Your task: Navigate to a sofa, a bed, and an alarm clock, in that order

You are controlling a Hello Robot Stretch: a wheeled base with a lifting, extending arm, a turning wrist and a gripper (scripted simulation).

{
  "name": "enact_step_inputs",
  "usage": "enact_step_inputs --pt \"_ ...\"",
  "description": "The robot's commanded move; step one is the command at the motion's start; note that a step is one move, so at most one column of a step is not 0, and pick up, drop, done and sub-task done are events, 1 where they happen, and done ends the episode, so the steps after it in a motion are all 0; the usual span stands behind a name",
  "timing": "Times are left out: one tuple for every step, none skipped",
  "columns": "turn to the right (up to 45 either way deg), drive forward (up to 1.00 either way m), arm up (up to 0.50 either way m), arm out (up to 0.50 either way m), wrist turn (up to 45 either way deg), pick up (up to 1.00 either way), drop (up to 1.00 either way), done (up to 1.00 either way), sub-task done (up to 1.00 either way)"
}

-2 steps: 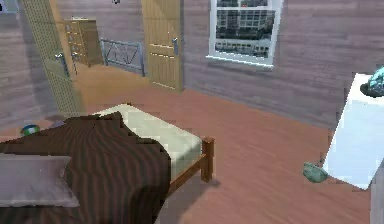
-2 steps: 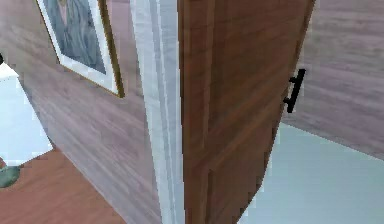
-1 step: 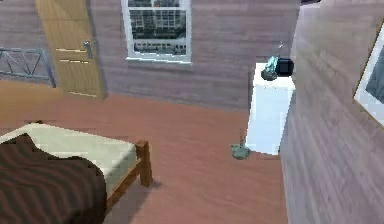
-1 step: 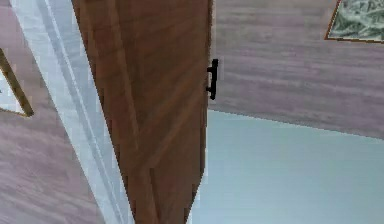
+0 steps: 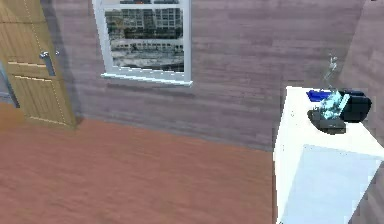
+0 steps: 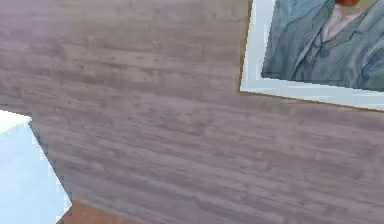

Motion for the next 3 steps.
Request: enact_step_inputs --pt "0.0 0.55 0.0 0.0 0.0 0.0 0.0 0.0 0.0" --pt "-21.0 0.0 0.0 0.0 0.0 0.0 0.0 0.0 0.0" --pt "0.0 0.4 0.0 0.0 0.0 0.0 0.0 0.0 0.0"
